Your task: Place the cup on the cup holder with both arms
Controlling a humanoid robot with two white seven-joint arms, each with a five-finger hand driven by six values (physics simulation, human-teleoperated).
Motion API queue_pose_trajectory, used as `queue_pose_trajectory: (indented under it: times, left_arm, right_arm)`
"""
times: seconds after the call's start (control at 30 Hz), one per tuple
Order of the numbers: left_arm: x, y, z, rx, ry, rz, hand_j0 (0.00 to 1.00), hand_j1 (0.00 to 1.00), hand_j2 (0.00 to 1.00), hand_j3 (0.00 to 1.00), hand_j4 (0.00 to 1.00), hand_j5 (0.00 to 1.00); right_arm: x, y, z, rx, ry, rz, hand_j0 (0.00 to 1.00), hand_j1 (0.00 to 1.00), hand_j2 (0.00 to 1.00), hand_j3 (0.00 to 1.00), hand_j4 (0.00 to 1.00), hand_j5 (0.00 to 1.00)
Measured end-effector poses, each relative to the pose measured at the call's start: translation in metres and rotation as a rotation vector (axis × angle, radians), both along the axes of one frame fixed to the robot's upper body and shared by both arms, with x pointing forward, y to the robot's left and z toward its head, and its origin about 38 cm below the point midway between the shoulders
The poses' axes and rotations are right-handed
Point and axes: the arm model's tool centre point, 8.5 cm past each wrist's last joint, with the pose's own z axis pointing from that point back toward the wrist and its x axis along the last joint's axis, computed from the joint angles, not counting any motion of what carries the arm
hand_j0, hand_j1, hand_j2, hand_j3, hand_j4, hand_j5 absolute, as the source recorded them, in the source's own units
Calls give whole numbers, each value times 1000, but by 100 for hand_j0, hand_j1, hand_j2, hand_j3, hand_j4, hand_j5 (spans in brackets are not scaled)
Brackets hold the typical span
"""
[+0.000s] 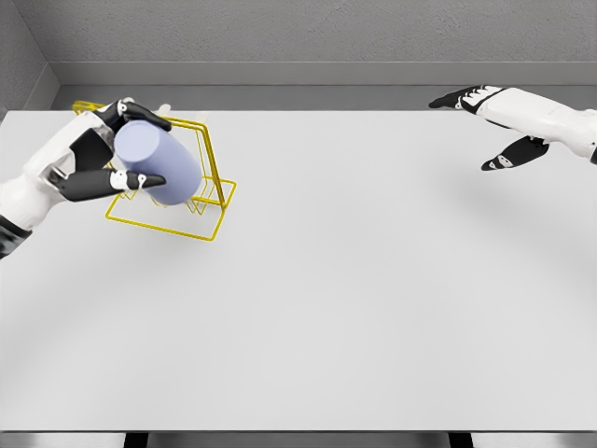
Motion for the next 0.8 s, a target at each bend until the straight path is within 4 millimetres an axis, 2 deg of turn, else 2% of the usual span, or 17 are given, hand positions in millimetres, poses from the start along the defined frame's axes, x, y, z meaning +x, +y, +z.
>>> queue_pose_trajectory:
  times: [0.07, 0.1, 0.13, 0.17, 0.23, 0.43, 0.8]
  left_arm:
    - [0, 0, 0, 1, 1, 0, 48, 48, 48, 48, 48, 48]
    - [0, 0, 0, 1, 1, 1, 54, 54, 54, 54, 54, 54]
    - [0, 0, 0, 2, 0, 1, 68, 68, 68, 68, 68, 68]
    - [0, 0, 0, 4, -1, -1, 76, 76, 76, 76, 76, 76]
    - [0, -1, 0, 5, -3, -3, 84, 84, 84, 84, 84, 84]
    - [-1, -1, 0, 10, -10, -9, 92, 92, 92, 92, 92, 92]
    - [-2, -1, -1, 23, -16, -10, 92, 92, 92, 92, 92, 92]
  right_arm:
    - [0, 0, 0, 0, 0, 0, 100, 100, 100, 100, 100, 100]
    - [0, 0, 0, 0, 0, 0, 100, 100, 100, 100, 100, 100]
    - [0, 0, 0, 0, 0, 0, 100, 100, 100, 100, 100, 100]
    - [0, 0, 0, 0, 0, 0, 100, 100, 100, 100, 100, 100]
    - [0, 0, 0, 0, 0, 0, 100, 100, 100, 100, 100, 100]
    - [0, 0, 0, 0, 0, 0, 100, 100, 100, 100, 100, 100]
    - [0, 0, 0, 1, 0, 1, 100, 100, 100, 100, 100, 100]
